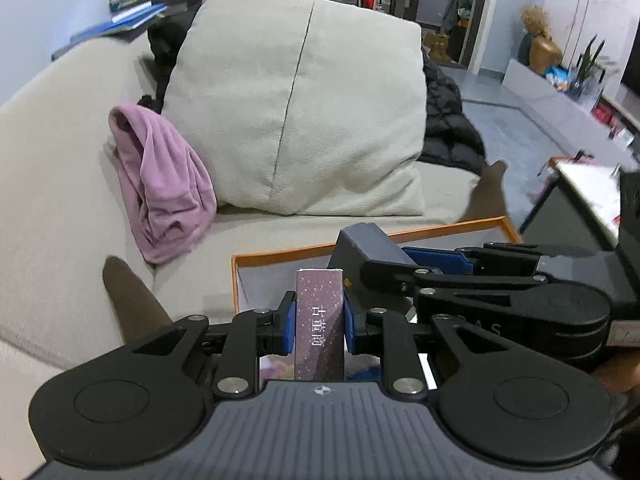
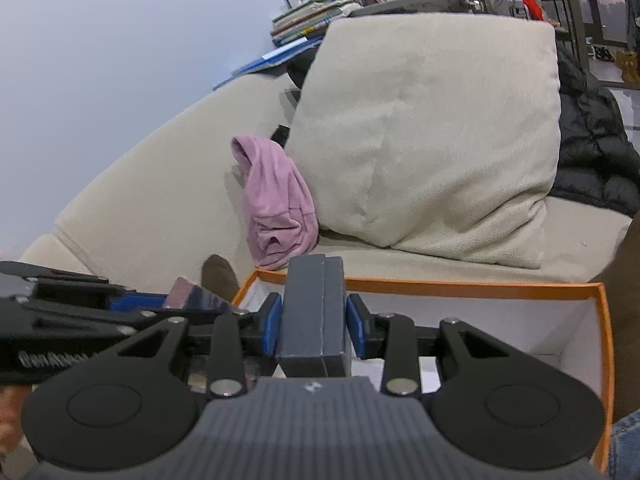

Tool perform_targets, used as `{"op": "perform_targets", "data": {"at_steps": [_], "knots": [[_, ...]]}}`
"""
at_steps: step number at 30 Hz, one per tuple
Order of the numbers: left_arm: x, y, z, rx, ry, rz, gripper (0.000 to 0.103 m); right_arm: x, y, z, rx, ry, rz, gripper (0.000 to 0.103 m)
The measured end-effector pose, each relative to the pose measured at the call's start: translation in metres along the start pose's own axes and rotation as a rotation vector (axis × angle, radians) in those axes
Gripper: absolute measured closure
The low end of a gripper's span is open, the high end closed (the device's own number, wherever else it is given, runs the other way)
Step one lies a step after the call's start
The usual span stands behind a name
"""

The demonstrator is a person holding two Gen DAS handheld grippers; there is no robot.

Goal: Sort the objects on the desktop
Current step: 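Lower both boxes into the orange box and open both grippers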

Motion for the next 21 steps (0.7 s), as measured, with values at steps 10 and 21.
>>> {"op": "perform_targets", "data": {"at_steps": [10,21], "knots": [[0.005,-0.04,0.022,-0.086,0.08,0.032,0.077,0.022,-0.037,-0.009,-0.012,-0.075,0.039,0.067],[0.014,-0.061,0.031,-0.102,0.108,0.062,0.077,0.046,-0.063,-0.018,-0.035,-0.166,0.183,0.067]]}}
Point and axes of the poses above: each gripper's, at about its wrist camera, not at the fingertips, and y roughly against the way its jaws point, z to its left, x to its underside, the point moved 9 cm from there along -y, roughly the way its jaws point, and after that the axes turned 14 degrees about y, right-handed, at the moved point
